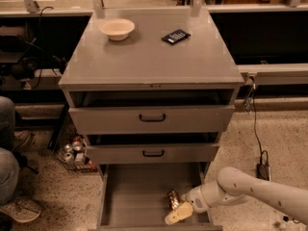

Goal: Pick orange can from bottom drawer and place on counter

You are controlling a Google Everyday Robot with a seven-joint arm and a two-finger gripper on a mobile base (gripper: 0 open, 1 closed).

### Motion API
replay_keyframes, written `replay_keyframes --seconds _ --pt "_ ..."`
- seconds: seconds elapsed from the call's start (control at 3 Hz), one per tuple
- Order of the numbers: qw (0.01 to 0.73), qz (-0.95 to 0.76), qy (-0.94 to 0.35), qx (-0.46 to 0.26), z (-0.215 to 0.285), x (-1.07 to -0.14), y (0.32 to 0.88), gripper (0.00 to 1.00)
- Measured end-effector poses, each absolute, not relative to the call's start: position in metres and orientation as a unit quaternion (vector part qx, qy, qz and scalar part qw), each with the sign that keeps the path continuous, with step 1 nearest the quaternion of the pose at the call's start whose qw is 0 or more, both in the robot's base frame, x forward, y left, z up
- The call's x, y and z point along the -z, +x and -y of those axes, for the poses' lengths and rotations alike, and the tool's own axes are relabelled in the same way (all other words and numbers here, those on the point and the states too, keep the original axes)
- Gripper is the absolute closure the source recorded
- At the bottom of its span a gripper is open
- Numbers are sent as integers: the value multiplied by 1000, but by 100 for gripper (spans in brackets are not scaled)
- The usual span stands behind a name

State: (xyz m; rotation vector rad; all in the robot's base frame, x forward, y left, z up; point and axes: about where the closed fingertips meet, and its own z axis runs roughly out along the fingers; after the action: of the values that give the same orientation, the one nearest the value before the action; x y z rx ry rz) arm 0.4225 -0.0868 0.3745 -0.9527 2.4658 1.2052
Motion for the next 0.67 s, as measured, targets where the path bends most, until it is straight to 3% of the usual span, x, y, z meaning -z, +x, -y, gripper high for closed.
replay_keyframes --seconds 0.67 --pt "115 -850 -325 -398 87 -359 425 0"
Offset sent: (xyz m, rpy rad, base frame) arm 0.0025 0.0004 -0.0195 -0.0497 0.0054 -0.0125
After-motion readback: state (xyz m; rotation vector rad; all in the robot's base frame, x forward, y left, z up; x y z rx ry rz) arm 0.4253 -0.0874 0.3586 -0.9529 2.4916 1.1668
